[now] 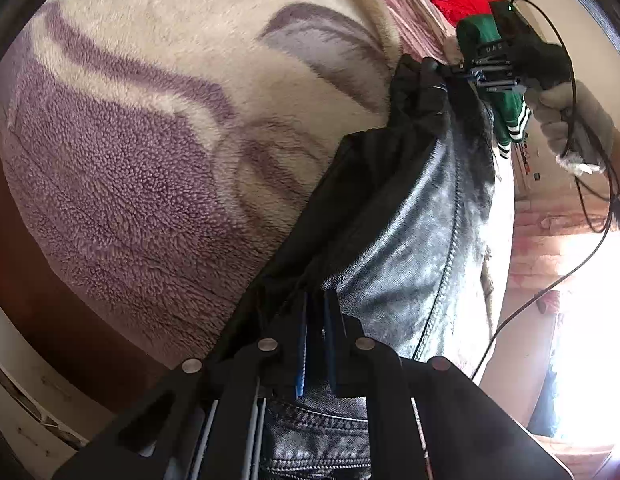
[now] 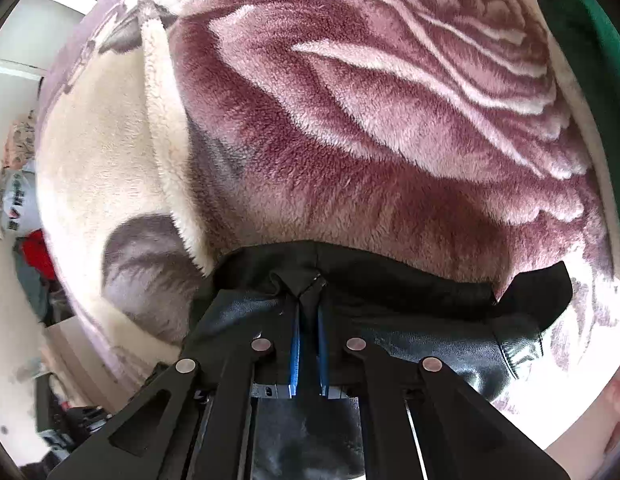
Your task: Fold large clothes
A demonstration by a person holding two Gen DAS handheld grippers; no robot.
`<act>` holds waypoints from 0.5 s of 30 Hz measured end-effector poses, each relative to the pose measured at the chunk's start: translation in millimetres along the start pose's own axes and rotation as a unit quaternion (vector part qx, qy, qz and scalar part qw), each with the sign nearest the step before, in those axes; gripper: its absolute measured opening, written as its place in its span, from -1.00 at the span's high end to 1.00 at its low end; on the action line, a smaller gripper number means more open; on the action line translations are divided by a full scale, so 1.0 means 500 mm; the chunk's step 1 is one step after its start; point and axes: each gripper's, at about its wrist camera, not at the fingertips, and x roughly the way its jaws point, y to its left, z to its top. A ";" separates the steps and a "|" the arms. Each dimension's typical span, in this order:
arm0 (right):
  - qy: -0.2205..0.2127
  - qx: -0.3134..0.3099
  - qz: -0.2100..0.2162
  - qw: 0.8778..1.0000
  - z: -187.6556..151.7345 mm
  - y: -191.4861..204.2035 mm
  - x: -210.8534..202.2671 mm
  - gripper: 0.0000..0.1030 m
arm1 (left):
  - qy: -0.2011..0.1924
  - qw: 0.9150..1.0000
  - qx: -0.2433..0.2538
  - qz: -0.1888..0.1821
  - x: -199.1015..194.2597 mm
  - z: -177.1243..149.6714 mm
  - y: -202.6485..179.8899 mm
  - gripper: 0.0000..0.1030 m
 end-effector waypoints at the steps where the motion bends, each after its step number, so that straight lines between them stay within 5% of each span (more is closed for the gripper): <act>1: 0.004 0.006 0.001 1.000 0.002 0.000 0.014 0.86 | 0.001 1.000 -0.005 -0.003 -0.001 0.000 0.006 0.88; 4: 0.002 0.046 0.013 0.999 0.006 0.008 0.048 0.84 | 0.009 0.999 -0.039 -0.023 -0.023 0.006 0.018 0.85; 7: 0.007 0.023 0.007 1.000 -0.011 0.020 0.039 0.55 | 0.000 0.998 -0.054 -0.023 -0.076 0.019 0.007 0.85; 11: -0.046 0.071 0.054 0.995 -0.079 -0.023 -0.044 -0.14 | -0.040 0.998 -0.041 -0.021 -0.138 0.056 -0.049 0.56; 15: -0.078 0.194 0.157 0.965 -0.204 -0.090 -0.076 -0.13 | -0.049 0.997 -0.002 -0.054 -0.098 0.115 -0.129 0.28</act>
